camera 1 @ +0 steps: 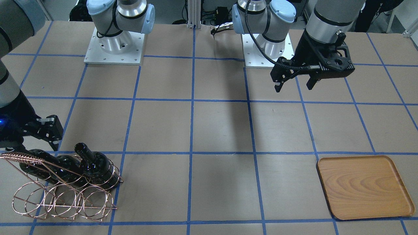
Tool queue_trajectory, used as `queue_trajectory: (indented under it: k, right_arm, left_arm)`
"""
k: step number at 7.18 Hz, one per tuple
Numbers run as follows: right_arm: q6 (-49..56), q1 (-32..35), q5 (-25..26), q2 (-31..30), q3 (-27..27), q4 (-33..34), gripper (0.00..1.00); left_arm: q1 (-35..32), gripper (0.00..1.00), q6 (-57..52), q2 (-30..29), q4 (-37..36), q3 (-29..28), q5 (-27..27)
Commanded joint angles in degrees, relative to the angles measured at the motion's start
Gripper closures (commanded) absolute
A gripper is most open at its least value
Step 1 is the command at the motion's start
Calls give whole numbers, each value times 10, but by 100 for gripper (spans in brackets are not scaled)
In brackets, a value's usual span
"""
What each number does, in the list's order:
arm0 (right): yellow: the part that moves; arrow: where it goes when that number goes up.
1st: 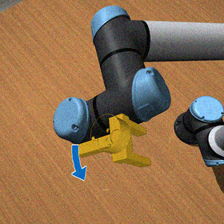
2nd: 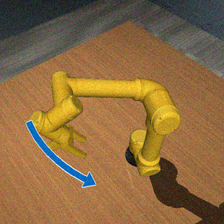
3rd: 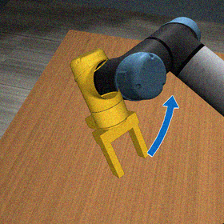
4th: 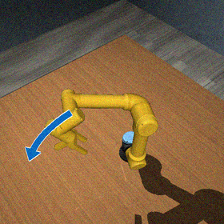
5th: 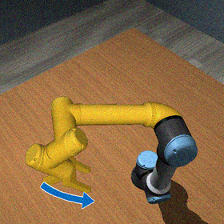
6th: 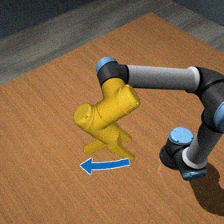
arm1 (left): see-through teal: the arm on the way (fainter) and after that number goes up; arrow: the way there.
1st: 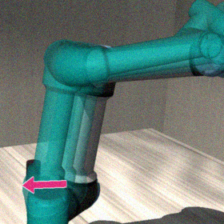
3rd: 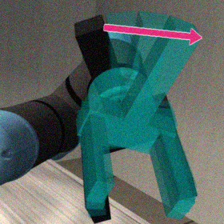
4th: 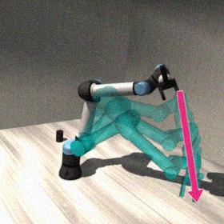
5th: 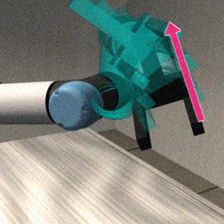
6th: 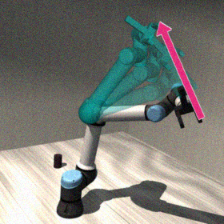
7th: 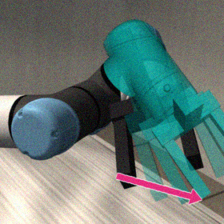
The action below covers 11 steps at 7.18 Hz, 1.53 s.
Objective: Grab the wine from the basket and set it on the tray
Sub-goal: 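Descend the right gripper onto the nearest bottle's neck in the rack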
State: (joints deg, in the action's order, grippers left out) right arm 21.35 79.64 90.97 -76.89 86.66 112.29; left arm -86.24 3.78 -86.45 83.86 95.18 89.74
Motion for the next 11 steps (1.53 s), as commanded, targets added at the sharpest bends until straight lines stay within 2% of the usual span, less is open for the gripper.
queue_trajectory:
  k: [1,6,7,11]
  right_arm:
    - [1,0,2,5,0,6,25]
    - [-3,0,-2,21,0,21,26]
    - [-3,0,-3,24,1,21,32]
    - [1,0,-3,36,0,37,32]
  left_arm:
    - [1,0,0,-3,-3,-2,-1]
    - [1,0,0,-3,-5,1,-1]
    - [1,0,0,-4,-6,1,-2]
    - [0,0,2,-4,-8,3,-5]
